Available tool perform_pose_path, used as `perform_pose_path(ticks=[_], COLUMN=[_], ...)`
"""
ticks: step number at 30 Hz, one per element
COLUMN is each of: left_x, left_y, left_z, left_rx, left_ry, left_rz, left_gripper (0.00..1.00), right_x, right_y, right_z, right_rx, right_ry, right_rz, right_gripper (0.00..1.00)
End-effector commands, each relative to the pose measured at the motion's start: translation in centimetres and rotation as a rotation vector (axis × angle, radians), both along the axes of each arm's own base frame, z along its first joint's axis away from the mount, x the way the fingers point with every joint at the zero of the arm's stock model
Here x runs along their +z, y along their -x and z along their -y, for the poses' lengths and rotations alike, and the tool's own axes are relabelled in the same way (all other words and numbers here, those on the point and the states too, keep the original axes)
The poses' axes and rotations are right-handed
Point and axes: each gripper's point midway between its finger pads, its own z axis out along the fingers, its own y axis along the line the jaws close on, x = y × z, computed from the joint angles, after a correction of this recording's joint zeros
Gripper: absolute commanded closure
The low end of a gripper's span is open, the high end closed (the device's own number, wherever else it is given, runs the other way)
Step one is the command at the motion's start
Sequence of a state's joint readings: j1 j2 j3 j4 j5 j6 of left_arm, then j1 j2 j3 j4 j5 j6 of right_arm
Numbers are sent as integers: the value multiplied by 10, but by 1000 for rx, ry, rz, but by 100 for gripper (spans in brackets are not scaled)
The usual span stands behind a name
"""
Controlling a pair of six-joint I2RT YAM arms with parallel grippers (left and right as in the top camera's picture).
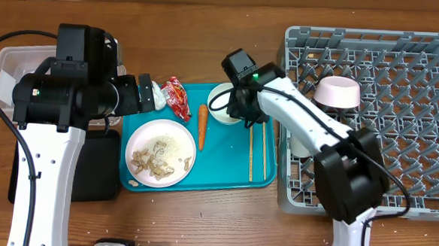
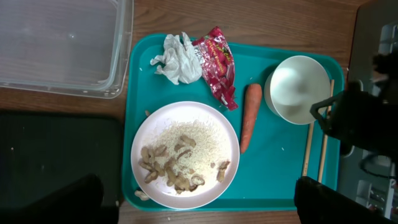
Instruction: Sort waste into correct bins and load items into the dishwasher
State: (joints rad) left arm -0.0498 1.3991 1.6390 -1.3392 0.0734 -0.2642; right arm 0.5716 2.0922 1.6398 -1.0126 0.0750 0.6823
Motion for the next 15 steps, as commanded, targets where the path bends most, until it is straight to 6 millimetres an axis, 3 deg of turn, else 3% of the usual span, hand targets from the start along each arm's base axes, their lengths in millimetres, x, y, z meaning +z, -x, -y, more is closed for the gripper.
perform_pose_path(ticks=[1,4,7,11,15], left_x=[1,1,1,1,1], left_y=[-3,-3,-3,-3,-3], left_z=[-2,-2,-2,-2,-2], left_rx=[22,22,22,22,22], left_ry=[2,2,2,2,2], left_rz=[3,3,3,3,3], left_gripper=[0,0,0,0,0], right_x=[-8,-8,-8,4,50], right_y=[-5,-7,-8,-13,-27], right_z=[7,9,10,10,6], right_rx=[-49,-56,-51,-17,37], right_ry=[-4,-6,-4,-7,-30], right_rz=[-13,-11,-10,21,125], right_gripper=[66,85,96,96,96])
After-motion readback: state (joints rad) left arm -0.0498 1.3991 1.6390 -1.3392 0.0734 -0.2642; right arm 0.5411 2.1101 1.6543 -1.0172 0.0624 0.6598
